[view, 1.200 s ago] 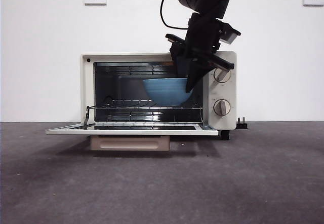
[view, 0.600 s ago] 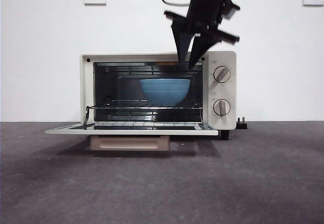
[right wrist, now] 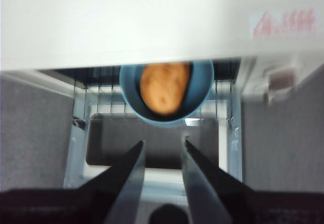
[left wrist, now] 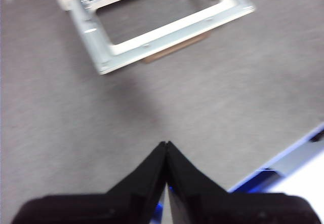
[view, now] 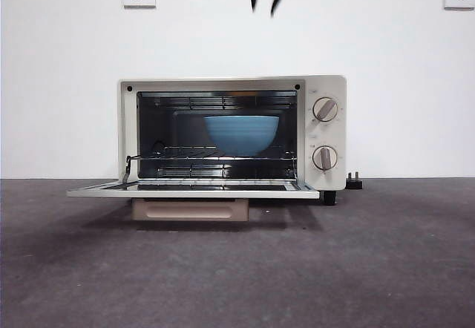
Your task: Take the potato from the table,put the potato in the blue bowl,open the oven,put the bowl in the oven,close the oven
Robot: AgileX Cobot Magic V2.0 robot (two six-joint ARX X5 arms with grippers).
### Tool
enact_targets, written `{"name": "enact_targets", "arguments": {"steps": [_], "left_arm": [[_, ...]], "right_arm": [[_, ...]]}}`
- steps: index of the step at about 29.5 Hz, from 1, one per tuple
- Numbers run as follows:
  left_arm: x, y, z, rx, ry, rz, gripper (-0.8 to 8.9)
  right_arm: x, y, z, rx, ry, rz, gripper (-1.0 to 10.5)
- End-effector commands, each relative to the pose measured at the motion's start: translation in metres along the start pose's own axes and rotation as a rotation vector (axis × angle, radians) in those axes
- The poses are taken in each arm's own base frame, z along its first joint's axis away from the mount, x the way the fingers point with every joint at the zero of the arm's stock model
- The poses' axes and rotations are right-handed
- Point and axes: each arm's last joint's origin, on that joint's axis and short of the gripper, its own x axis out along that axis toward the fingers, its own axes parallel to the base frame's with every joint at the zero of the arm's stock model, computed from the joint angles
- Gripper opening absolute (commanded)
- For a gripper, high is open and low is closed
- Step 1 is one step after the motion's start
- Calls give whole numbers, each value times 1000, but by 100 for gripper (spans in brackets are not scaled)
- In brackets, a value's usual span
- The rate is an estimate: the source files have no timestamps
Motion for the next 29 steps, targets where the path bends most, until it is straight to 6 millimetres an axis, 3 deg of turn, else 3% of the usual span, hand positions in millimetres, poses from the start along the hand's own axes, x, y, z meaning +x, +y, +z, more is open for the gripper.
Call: {"name": "enact_targets", "arguments": {"steps": [1,6,12,18,23,29], "left_arm": [[6,-1,3,25,18,9,-6],[17,-2,13,74,11,22,-7],[36,11,24,56,33,32,-8],[62,40,37,-85,-4,-263,-8],[92,77,35,-261,-8,-374,-8],[146,111,15,-450,95,-386,-8]], "right_arm": [[-28,6,-3,-189,-49,26,123],[-73,10,-13,-399,-123,87,122],[-125,-4,-19,-543,-248,67,119],[-173,-35,-29,-567,-332,39,104],[-193,-70,-51,-563,-319,-42,56],[-201,-119,-82,-536,-267,-127,49]]}}
